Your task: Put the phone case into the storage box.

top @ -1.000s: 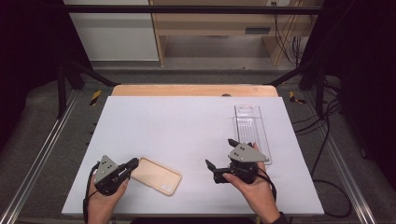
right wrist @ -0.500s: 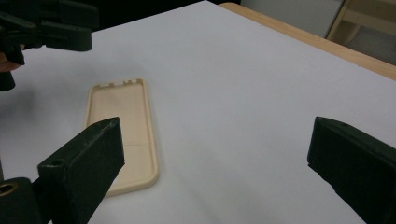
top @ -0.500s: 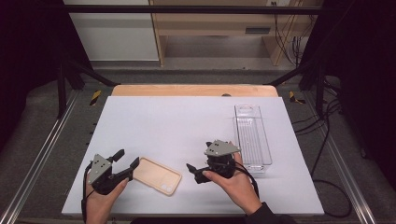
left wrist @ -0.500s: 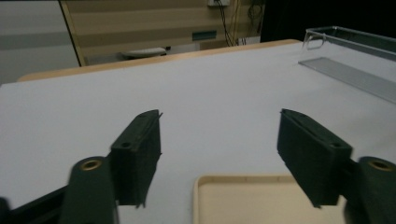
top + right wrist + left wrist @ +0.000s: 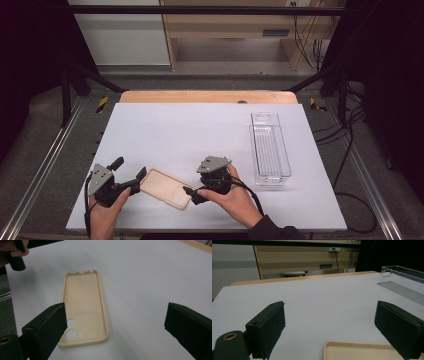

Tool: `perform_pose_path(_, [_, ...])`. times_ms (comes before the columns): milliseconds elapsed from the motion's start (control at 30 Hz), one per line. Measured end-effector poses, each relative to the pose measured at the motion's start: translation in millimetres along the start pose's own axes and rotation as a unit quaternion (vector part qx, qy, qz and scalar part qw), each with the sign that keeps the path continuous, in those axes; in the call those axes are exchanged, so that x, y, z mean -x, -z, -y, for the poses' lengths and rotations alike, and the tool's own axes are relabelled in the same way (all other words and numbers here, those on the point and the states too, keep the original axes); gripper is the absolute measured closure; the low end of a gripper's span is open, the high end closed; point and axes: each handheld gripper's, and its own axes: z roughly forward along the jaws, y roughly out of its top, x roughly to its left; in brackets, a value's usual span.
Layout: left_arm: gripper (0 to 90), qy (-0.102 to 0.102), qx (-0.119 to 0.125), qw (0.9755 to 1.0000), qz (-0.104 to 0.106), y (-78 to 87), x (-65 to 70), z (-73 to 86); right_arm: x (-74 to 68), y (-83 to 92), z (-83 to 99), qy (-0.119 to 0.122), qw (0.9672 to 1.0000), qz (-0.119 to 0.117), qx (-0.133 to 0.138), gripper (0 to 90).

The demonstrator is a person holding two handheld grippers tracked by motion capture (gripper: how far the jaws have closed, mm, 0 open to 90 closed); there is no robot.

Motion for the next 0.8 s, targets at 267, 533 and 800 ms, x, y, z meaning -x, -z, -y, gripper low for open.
perform_pose_path(267, [7.2,0.0,0.007,0.9999,0.009,-0.3,-0.4,0.2,-10.3,-20.2,4.9,0.012,0.9991,-0.035,-0.018,5.0])
perform_pose_path(533, [6.3,-0.005,0.007,0.9998,0.016,-0.8,0.8,0.4,-20.9,-38.0,14.0,0.01,0.9976,-0.055,-0.04,5.2])
perform_pose_path(800, [5.6,-0.011,0.007,0.9997,0.022,-0.8,2.1,0.4,-25.2,-49.6,19.4,0.008,0.9964,-0.054,-0.065,5.9])
